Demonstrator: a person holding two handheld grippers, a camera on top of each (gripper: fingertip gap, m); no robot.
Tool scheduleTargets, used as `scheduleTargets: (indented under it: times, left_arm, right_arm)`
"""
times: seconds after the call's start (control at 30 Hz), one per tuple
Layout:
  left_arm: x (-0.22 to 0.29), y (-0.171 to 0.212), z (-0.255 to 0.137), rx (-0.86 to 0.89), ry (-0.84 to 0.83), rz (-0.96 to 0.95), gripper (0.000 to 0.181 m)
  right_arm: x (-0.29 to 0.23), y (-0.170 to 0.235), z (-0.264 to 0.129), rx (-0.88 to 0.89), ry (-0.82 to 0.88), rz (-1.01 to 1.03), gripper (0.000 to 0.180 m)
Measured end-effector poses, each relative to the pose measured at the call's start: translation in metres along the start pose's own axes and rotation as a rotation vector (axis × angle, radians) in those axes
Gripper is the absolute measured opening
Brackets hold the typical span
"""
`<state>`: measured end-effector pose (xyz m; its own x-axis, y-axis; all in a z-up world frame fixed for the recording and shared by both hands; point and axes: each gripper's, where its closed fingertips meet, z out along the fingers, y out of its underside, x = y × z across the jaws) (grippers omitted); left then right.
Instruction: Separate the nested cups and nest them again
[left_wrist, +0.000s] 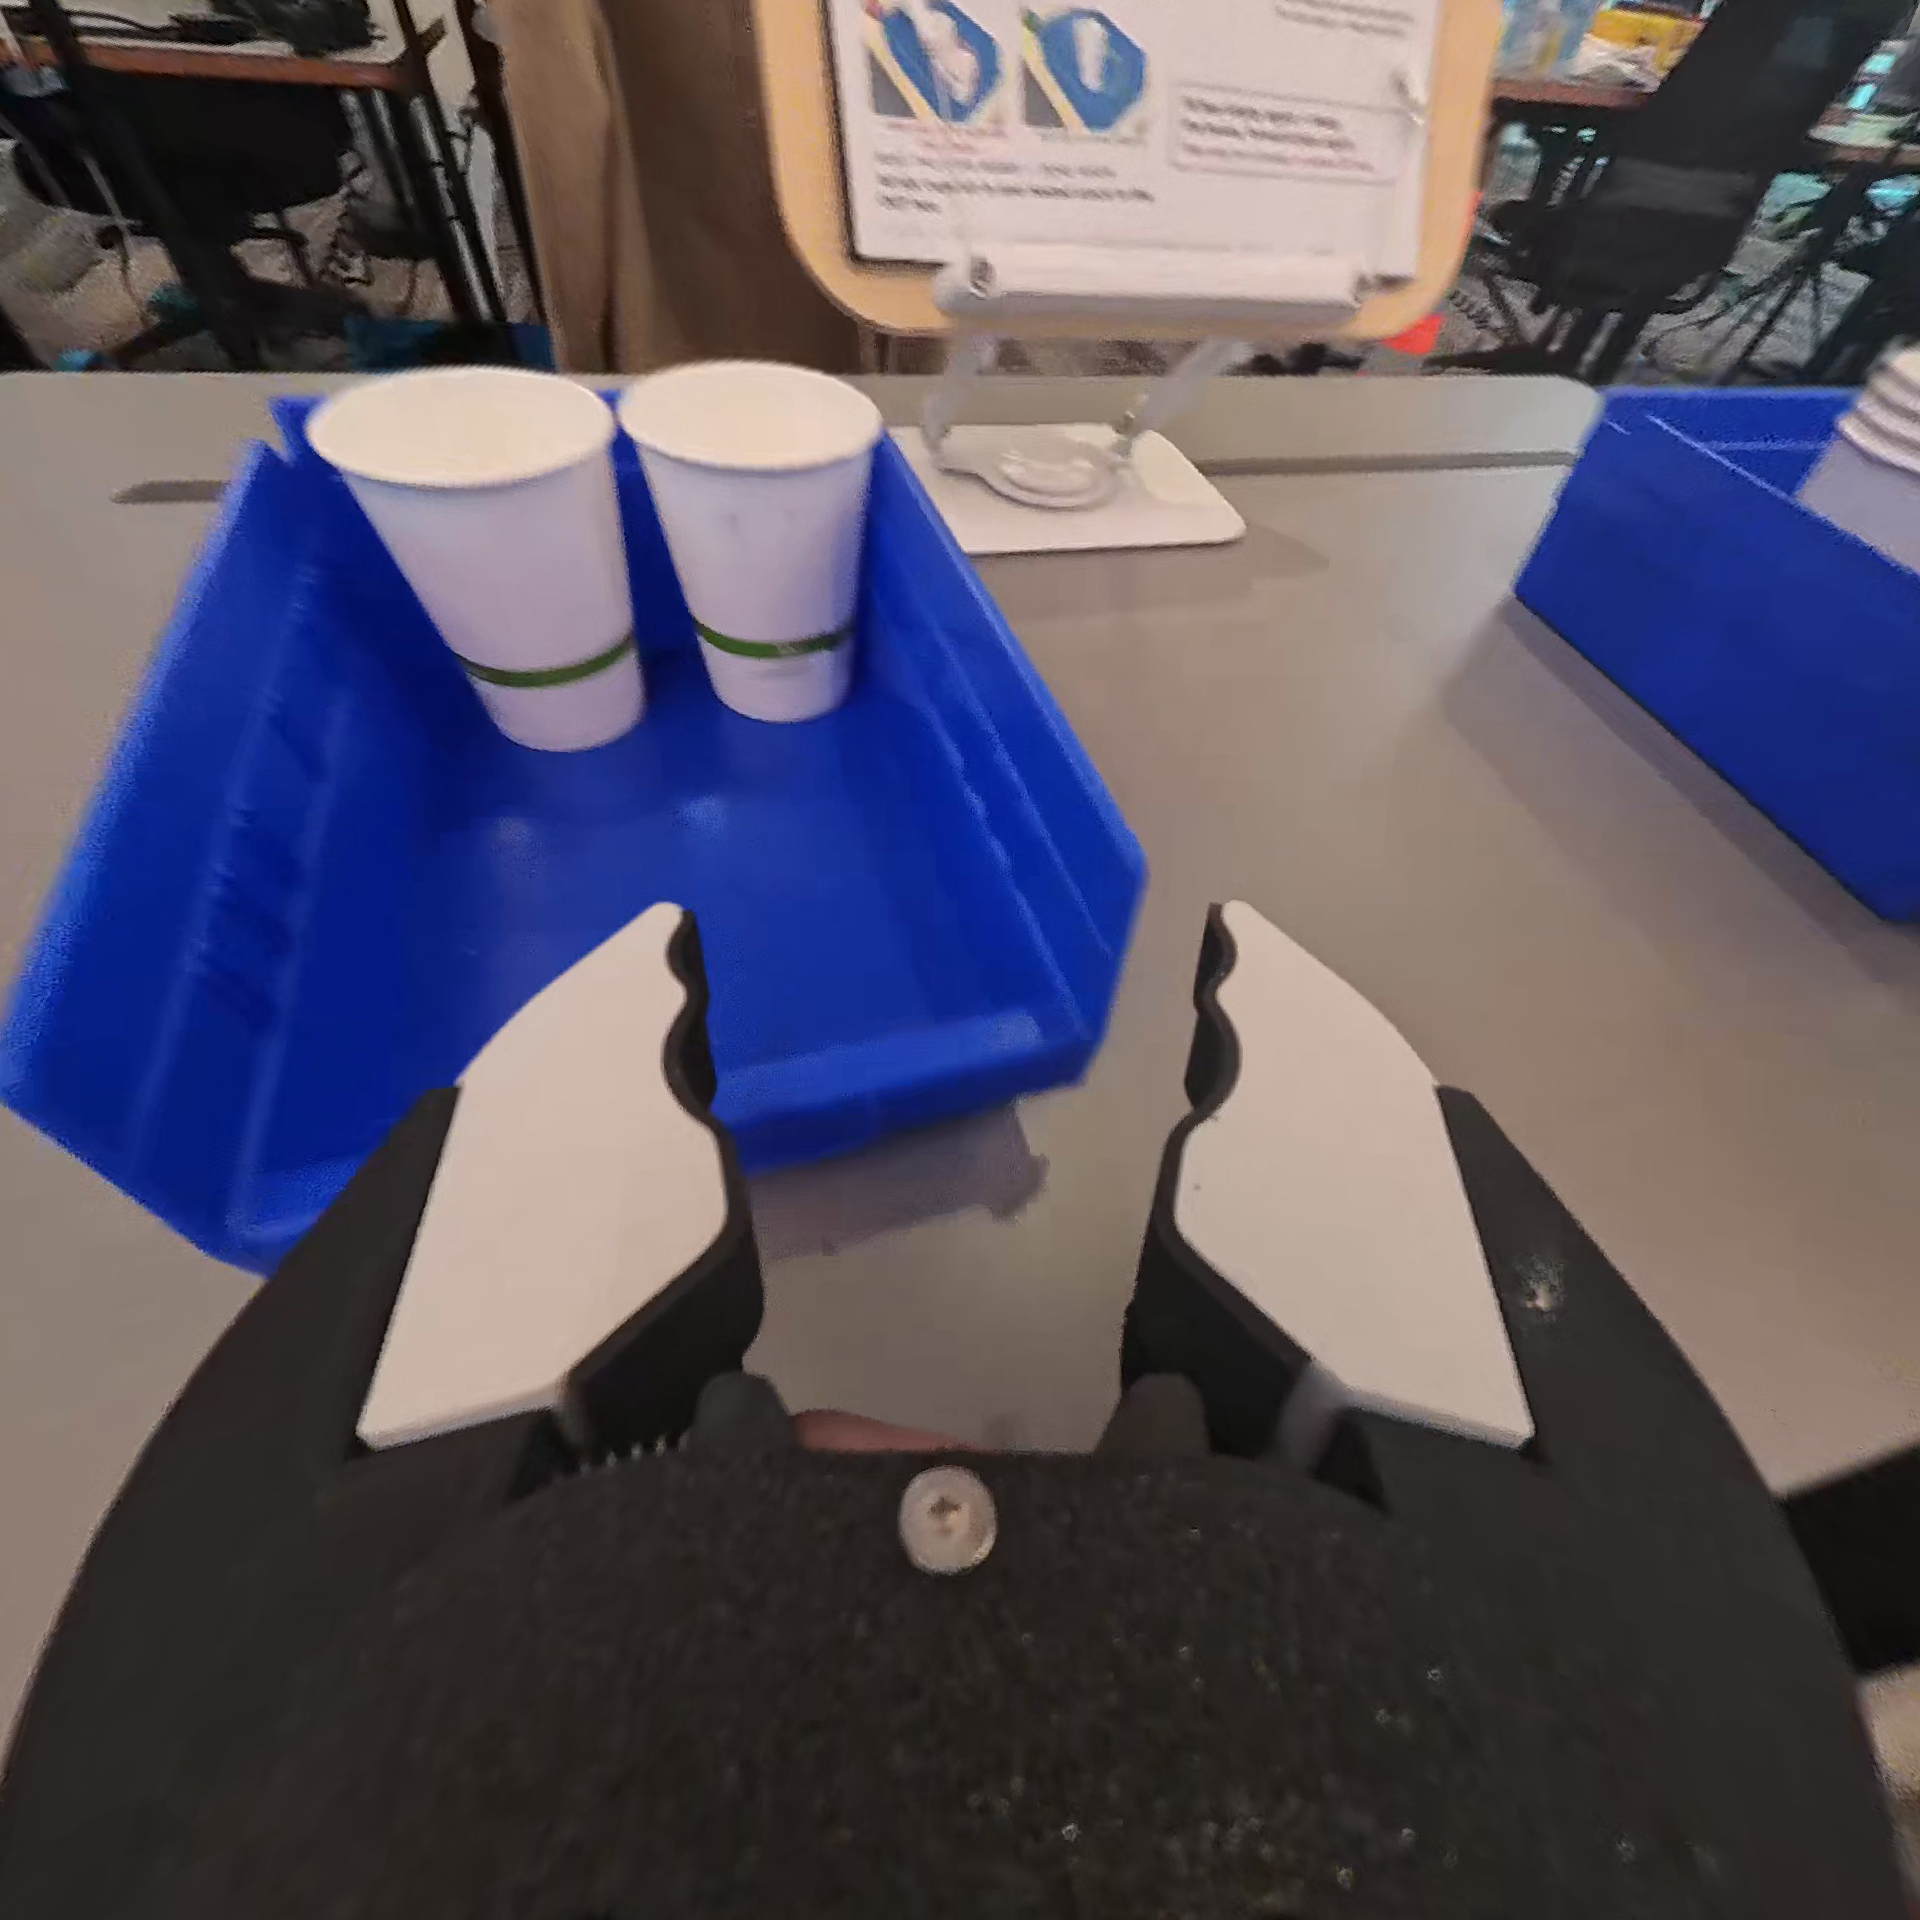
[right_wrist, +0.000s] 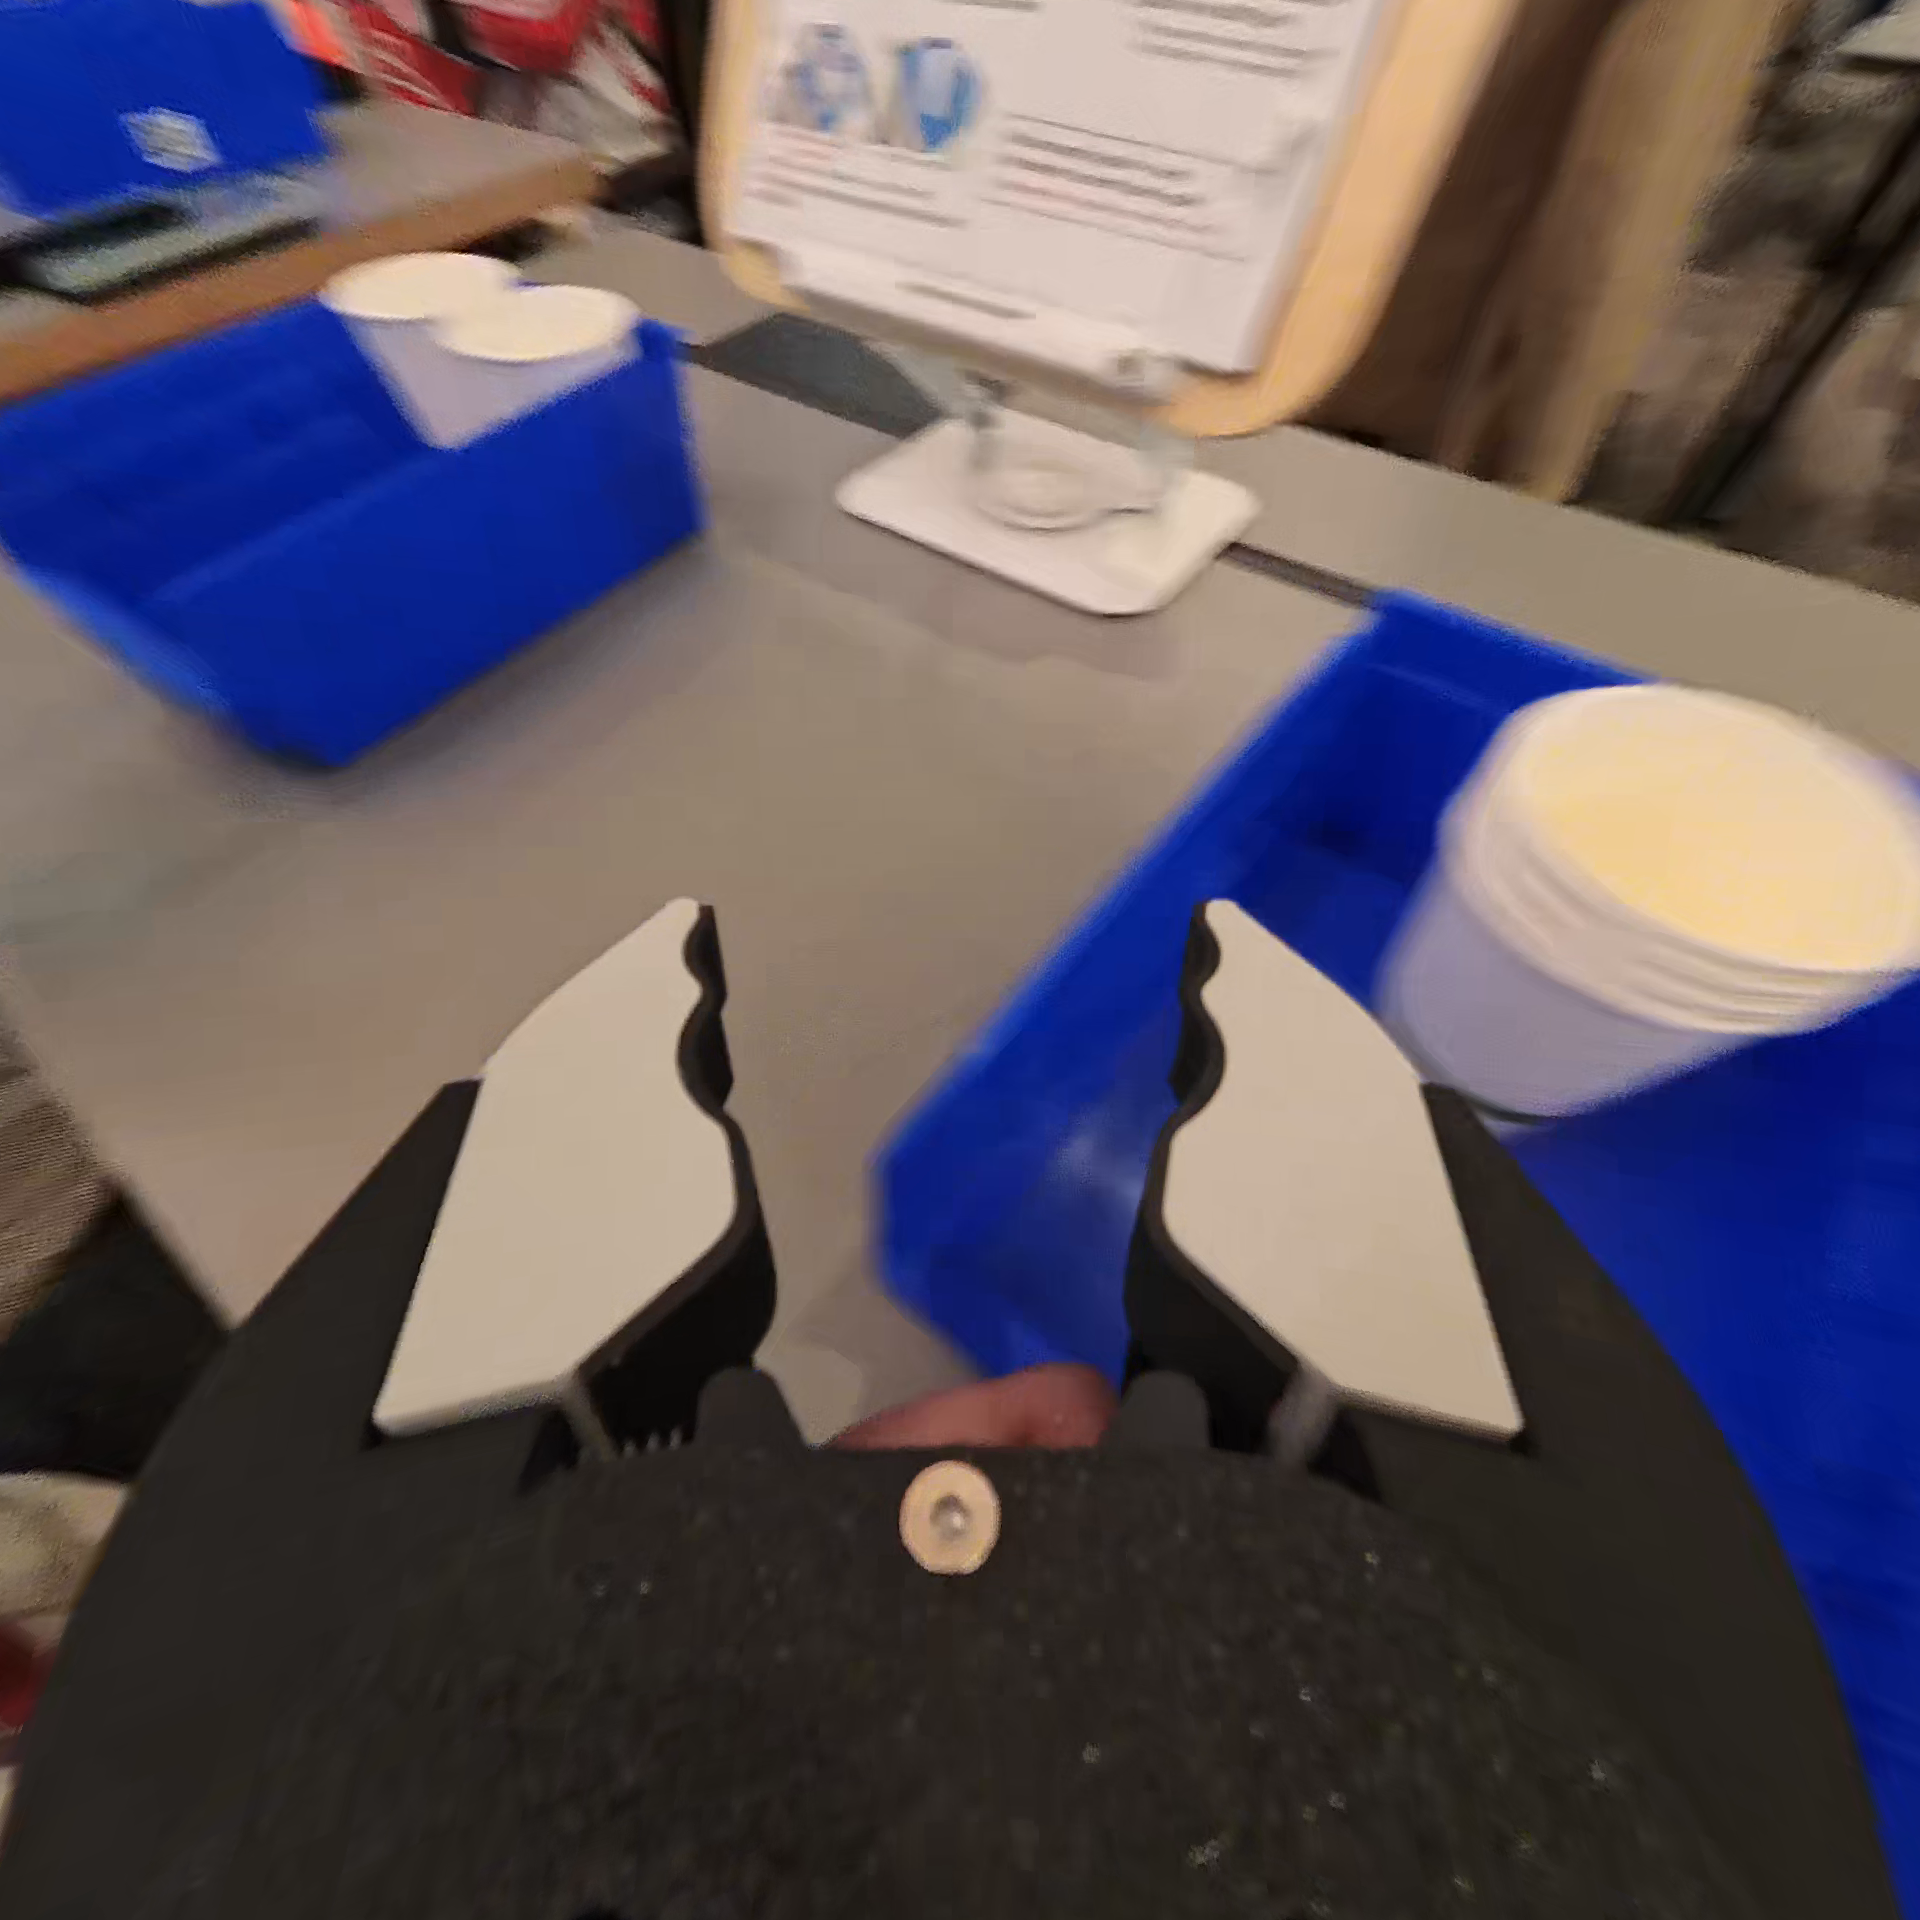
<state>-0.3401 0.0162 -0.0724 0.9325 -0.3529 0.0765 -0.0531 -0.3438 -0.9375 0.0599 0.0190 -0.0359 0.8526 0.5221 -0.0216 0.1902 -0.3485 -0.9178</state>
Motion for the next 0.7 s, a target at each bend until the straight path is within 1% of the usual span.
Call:
scheduleTargets:
  times: [0.07,0.13,0.2,0.27,0.33,0.43,0.53,0.7]
  left_arm:
    - [-0.025,-0.021,0.016,0.002,-0.056,-0.014,0.09]
    - [-0.043,-0.04,0.041,-0.002,-0.059,-0.026,0.092]
    - [-0.053,-0.048,0.074,-0.04,-0.021,-0.018,0.092]
    - [-0.064,-0.047,0.112,-0.082,-0.005,-0.026,0.092]
    - [-0.069,-0.041,0.146,-0.124,0.028,-0.054,0.092]
    - [-0.07,-0.035,0.183,-0.163,0.043,-0.048,0.091]
    - [-0.069,-0.036,0.205,-0.156,0.028,-0.027,0.095]
    - [-0.076,-0.043,0.228,-0.148,-0.023,0.002,0.091]
  right_arm:
    - [-0.052,0.013,0.01,0.025,-0.111,0.04,0.084]
    - [-0.094,0.023,0.022,0.043,-0.202,0.095,0.083]
    - [-0.127,0.032,0.03,0.037,-0.297,0.153,0.082]
    - [-0.15,0.04,0.032,0.021,-0.379,0.189,0.08]
    - [-0.156,0.045,0.029,0.011,-0.39,0.19,0.079]
    - [-0.147,0.05,0.02,0.009,-0.376,0.201,0.078]
    - [-0.133,0.052,0.009,0.023,-0.354,0.237,0.076]
    - [-0.12,0.052,-0.001,0.041,-0.343,0.274,0.074]
